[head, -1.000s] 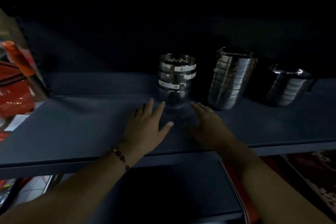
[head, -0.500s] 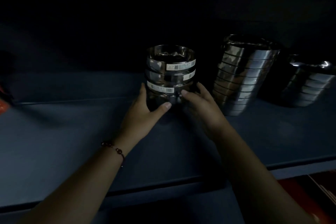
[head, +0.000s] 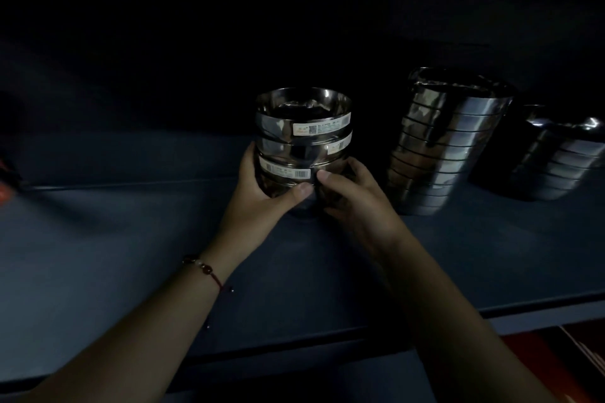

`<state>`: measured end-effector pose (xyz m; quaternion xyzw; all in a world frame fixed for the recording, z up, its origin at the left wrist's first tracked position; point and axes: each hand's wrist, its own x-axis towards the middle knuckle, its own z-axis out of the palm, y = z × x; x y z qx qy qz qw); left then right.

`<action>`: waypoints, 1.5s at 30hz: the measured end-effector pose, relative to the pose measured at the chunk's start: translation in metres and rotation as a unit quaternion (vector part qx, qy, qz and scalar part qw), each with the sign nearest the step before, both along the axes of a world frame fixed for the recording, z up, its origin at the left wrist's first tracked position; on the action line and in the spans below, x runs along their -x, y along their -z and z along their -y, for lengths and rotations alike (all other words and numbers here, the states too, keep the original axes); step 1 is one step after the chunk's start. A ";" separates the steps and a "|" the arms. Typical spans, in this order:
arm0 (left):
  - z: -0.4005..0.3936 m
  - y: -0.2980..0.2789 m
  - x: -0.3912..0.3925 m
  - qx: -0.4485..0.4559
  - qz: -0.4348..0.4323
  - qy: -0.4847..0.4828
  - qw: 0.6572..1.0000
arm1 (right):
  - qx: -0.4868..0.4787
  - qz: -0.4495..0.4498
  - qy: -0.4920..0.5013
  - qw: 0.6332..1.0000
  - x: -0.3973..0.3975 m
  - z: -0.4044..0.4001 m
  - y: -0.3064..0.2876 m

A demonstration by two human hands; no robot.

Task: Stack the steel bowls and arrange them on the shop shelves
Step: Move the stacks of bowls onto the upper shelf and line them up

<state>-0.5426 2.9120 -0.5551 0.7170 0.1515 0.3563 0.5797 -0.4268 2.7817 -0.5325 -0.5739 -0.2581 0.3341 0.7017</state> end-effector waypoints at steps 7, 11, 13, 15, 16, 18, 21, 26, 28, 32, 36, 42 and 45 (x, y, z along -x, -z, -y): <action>0.025 -0.014 0.042 -0.002 0.003 0.002 1.000 | 0.011 0.063 0.002 0.998 0.029 0.030 -0.001; 0.041 -0.021 0.079 -0.020 -0.010 0.026 0.999 | 0.029 0.136 -0.031 0.990 0.060 0.056 -0.004; 0.049 -0.024 0.098 -0.024 -0.017 0.040 0.999 | 0.040 0.170 -0.042 0.984 0.079 0.070 -0.009; 0.062 -0.027 0.119 -0.019 -0.022 0.051 0.998 | 0.049 0.188 -0.046 0.980 0.097 0.084 -0.014; 0.068 -0.027 0.129 -0.014 -0.024 0.055 0.998 | 0.053 0.193 -0.052 0.978 0.105 0.091 -0.015; 0.080 -0.028 0.149 -0.011 -0.030 0.060 0.998 | 0.065 0.203 -0.058 0.975 0.121 0.105 -0.020; 0.103 -0.036 0.176 -0.007 -0.040 0.056 0.998 | 0.073 0.226 -0.044 0.970 0.145 0.128 -0.030; 0.133 -0.069 0.217 -0.058 -0.055 0.060 0.995 | 0.074 0.261 -0.035 0.962 0.183 0.166 -0.071; 0.140 -0.091 0.232 -0.082 -0.050 0.067 0.993 | 0.067 0.274 -0.024 0.959 0.196 0.179 -0.094; 0.155 -0.142 0.255 -0.134 -0.008 0.060 0.989 | 0.030 0.295 -0.016 0.955 0.222 0.202 -0.145; 0.159 -0.206 0.273 -0.215 -0.003 0.043 0.976 | -0.010 0.329 -0.010 0.944 0.239 0.218 -0.202; 0.143 -0.296 0.256 -0.278 0.040 -0.004 0.960 | -0.046 0.344 0.014 0.938 0.231 0.201 -0.279; 0.128 -0.327 0.235 -0.277 0.055 -0.021 0.959 | -0.060 0.336 0.046 0.939 0.220 0.175 -0.309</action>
